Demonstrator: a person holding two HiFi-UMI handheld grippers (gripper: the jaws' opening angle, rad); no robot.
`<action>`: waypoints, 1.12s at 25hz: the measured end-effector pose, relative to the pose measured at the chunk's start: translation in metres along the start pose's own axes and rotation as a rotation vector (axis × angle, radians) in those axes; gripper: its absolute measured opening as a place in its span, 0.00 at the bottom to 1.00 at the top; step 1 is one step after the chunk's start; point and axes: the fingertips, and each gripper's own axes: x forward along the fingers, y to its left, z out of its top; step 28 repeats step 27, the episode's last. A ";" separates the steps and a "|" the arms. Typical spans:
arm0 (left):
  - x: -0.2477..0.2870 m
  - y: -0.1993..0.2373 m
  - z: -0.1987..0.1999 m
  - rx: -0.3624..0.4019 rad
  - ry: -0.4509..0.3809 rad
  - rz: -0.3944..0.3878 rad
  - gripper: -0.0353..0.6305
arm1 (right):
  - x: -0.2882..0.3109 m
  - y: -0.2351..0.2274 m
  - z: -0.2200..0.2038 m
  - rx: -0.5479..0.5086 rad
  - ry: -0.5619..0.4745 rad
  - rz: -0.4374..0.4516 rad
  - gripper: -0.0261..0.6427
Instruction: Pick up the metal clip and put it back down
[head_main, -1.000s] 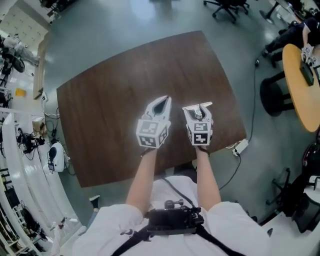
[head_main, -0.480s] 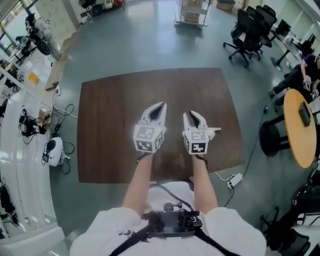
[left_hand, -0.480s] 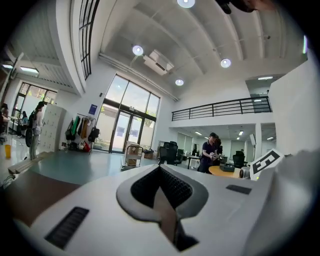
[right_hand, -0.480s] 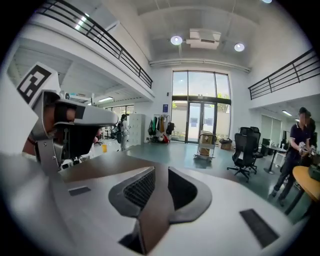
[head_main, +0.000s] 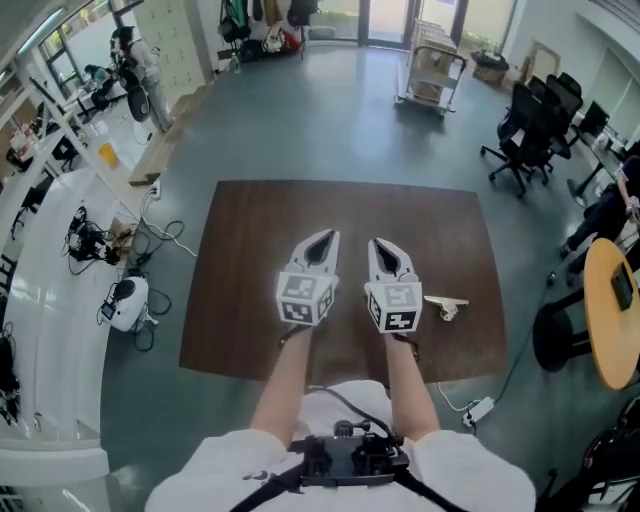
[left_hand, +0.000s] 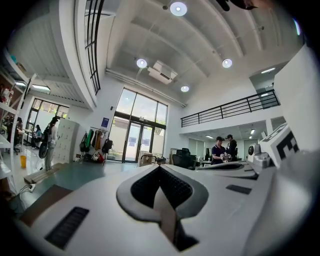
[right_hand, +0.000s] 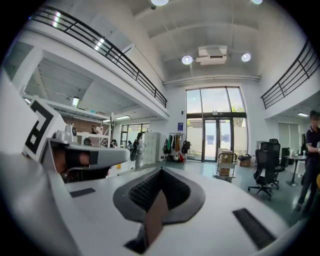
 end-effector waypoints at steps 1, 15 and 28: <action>-0.005 0.007 0.004 0.005 -0.009 0.010 0.07 | 0.002 0.007 0.008 0.006 -0.021 0.001 0.05; -0.042 0.045 0.041 0.033 -0.091 0.044 0.07 | 0.011 0.041 0.053 -0.015 -0.122 -0.058 0.05; -0.063 0.056 0.051 0.034 -0.121 0.049 0.07 | 0.011 0.067 0.053 -0.039 -0.111 -0.046 0.05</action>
